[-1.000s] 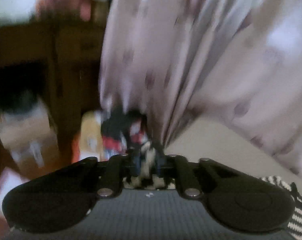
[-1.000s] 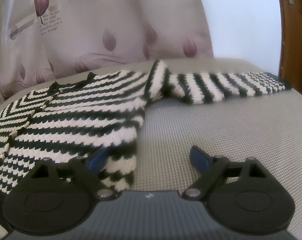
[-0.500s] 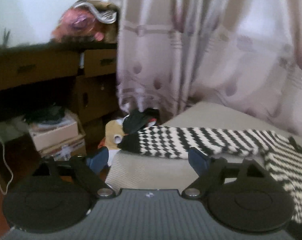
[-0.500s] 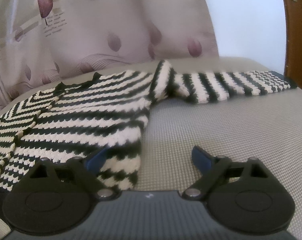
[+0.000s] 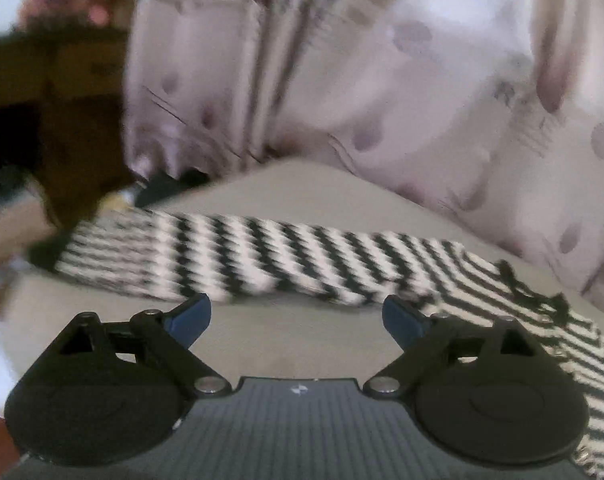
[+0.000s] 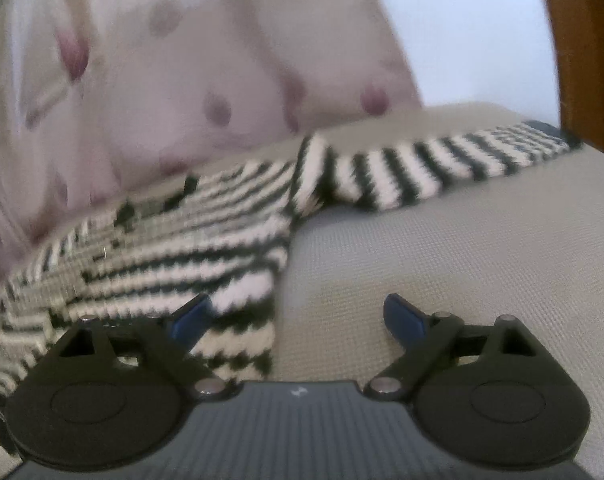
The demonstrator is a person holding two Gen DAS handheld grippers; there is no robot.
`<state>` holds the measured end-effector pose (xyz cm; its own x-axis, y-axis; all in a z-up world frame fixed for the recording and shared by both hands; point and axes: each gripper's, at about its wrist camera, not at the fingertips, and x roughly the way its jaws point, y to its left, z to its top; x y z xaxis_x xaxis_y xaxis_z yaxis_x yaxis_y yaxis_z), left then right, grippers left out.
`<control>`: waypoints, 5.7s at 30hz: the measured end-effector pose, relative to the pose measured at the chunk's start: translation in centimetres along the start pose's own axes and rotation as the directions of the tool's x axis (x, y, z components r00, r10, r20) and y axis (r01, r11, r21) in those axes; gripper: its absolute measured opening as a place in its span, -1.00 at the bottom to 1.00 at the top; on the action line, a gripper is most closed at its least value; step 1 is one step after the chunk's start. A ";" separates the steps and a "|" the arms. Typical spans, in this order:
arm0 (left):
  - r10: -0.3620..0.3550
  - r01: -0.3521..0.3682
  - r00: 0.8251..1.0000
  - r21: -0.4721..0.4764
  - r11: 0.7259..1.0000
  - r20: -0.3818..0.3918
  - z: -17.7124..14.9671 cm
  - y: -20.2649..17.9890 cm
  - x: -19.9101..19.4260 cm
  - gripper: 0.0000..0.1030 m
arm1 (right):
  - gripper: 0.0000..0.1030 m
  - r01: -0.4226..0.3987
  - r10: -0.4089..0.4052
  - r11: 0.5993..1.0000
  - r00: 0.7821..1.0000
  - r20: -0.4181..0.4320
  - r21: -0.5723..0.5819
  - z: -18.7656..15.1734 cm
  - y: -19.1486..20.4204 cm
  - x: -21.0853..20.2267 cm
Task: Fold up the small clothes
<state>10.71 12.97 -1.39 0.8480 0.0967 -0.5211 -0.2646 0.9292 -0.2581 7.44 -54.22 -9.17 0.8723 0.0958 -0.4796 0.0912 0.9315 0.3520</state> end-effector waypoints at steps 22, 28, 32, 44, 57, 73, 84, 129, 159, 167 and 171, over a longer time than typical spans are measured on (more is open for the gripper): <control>-0.111 0.114 0.993 0.087 0.990 -0.038 -2.9 -7.1 7.1 0.83 | 0.75 0.137 -0.205 0.798 0.977 0.051 0.587 11.3 -24.7 4.4; -0.088 0.092 0.993 0.053 0.994 -0.079 -2.7 -6.7 7.9 0.96 | 0.75 0.136 -0.207 0.809 0.977 0.060 0.572 13.3 -26.5 7.5; -0.066 0.072 0.993 0.065 0.995 -0.094 -2.7 -6.9 8.2 0.99 | 0.75 0.154 -0.224 0.835 0.972 0.071 0.528 14.1 -26.5 9.3; -0.021 0.031 0.994 0.094 0.995 -0.105 -2.8 -7.3 8.7 1.00 | -0.85 0.180 -0.215 0.860 0.976 0.020 0.478 14.2 -26.2 10.9; 0.099 -0.073 0.987 0.202 0.977 -0.125 -3.0 -8.7 9.2 1.00 | -0.85 0.162 -0.224 0.852 0.972 0.067 0.499 14.9 -25.4 9.4; 0.132 -0.102 0.984 0.223 0.970 -0.123 -2.9 -8.8 9.0 1.00 | -0.85 -0.011 -0.085 0.885 0.979 0.185 0.465 20.4 -18.9 7.1; 0.125 -0.098 0.985 0.206 0.974 -0.121 -2.8 -8.6 8.8 1.00 | -0.85 -0.208 0.115 0.886 0.964 0.238 0.414 22.6 -8.4 8.5; 0.022 -0.022 0.997 0.007 1.000 -0.068 -2.5 -7.0 8.0 1.00 | 0.55 -0.358 0.365 0.554 0.916 -0.167 -0.752 -1.4 37.4 16.3; 0.157 -0.198 0.980 -0.526 0.827 -0.122 3.5 22.7 1.8 0.71 | 0.65 -0.378 0.370 0.888 0.925 -0.081 -0.263 -0.5 13.7 -4.4; 0.059 -0.151 0.979 -0.495 0.856 -0.196 3.4 23.7 4.7 0.06 | 0.65 -0.399 0.389 0.855 0.916 -0.101 -0.330 -1.5 16.6 -4.7; 0.136 -0.201 0.977 -0.496 0.845 -0.165 4.0 23.1 3.9 -0.38 | 0.65 -0.391 0.385 0.851 0.918 -0.092 -0.351 -1.6 17.0 -5.1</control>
<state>9.76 36.21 -6.16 0.7167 0.1624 -0.6782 -0.6221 0.5883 -0.5166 3.81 -38.34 -1.99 0.7919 0.4786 -0.3793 -0.4326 0.8780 0.2049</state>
